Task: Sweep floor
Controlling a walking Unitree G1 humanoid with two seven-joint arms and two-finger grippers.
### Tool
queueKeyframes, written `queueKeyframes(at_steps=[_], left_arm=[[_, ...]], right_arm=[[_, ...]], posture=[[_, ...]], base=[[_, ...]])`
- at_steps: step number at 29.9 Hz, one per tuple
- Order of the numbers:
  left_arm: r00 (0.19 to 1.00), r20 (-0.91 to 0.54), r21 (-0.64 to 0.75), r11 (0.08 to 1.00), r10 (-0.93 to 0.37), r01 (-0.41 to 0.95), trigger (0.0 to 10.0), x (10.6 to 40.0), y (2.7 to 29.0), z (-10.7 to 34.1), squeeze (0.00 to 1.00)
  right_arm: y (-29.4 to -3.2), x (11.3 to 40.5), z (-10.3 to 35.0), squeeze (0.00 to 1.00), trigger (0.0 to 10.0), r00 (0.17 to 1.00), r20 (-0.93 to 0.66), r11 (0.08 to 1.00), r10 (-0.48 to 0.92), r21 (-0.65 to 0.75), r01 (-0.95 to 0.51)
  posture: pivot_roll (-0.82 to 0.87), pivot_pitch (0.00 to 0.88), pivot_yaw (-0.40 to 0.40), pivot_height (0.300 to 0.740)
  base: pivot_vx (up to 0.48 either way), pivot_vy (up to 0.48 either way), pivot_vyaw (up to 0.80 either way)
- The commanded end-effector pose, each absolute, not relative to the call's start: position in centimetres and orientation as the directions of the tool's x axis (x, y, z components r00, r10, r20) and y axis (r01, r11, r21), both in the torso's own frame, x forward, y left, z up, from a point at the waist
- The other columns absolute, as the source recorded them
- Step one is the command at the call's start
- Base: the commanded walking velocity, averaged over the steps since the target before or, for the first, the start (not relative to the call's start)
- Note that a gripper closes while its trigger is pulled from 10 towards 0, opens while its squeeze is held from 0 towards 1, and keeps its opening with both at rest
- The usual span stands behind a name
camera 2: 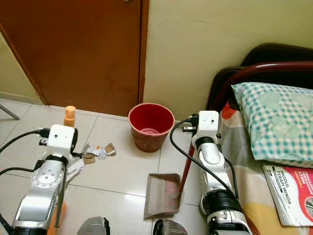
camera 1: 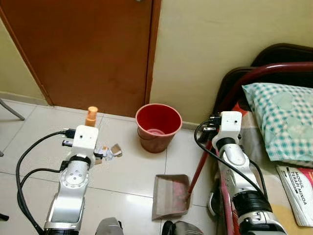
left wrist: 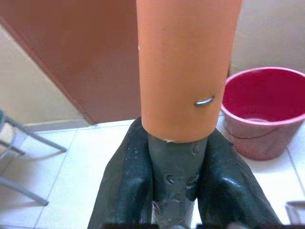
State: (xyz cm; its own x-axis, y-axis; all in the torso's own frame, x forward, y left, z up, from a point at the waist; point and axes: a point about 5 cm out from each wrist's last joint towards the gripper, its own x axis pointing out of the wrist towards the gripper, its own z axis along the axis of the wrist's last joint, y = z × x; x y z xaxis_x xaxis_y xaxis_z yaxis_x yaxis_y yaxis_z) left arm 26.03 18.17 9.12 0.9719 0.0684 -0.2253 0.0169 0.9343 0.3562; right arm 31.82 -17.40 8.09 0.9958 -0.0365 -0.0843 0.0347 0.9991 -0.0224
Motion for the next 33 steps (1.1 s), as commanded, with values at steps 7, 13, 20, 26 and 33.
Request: queueKeyframes(at_steps=[7, 13, 20, 26, 33], left_arm=[[0.971, -0.223, 0.273, 0.95, -0.089, 0.15, 10.0, 26.5, 15.4, 10.2, 0.0], [0.957, -0.171, 0.201, 0.943, -0.233, 0.266, 10.0, 26.6, 12.6, 11.5, 0.0], [0.945, 0.097, 0.296, 0.915, -0.313, 0.273, 10.0, 27.7, 10.3, 17.3, 0.0], [0.939, 0.32, 0.388, 0.922, -0.125, -0.009, 10.0, 28.7, 13.1, 21.8, 0.0], [0.932, 0.344, 0.417, 0.87, 0.118, -0.264, 10.0, 28.4, 18.9, 21.5, 0.0]], right_arm=[[-17.9, 32.1, 8.6, 0.0, 10.0, 0.996, -0.064, 0.998, -0.061, -0.022, 0.06], [-17.5, 32.4, 8.8, 0.0, 10.0, 0.997, -0.06, 0.998, -0.055, -0.021, 0.054], [-17.3, 32.6, 9.0, 0.0, 10.0, 0.997, -0.055, 0.999, -0.05, -0.02, 0.049], [-16.9, 32.5, 8.8, 0.0, 10.0, 0.998, -0.057, 1.0, -0.023, 0.011, 0.024], [-16.6, 32.6, 8.8, 0.0, 10.0, 0.998, -0.054, 1.0, -0.023, 0.001, 0.023]], posture=[[0.1, 0.133, -0.088, 0.74], [0.1, 0.131, -0.09, 0.74], [0.1, 0.131, -0.092, 0.74], [0.11, 0.129, -0.09, 0.74], [0.11, 0.133, -0.089, 0.74]], base=[[0.0, 0.0, 0.0], [0.0, 0.0, 0.0], [0.0, 0.0, 0.0], [0.0, 0.0, 0.0], [0.0, 0.0, 0.0]])
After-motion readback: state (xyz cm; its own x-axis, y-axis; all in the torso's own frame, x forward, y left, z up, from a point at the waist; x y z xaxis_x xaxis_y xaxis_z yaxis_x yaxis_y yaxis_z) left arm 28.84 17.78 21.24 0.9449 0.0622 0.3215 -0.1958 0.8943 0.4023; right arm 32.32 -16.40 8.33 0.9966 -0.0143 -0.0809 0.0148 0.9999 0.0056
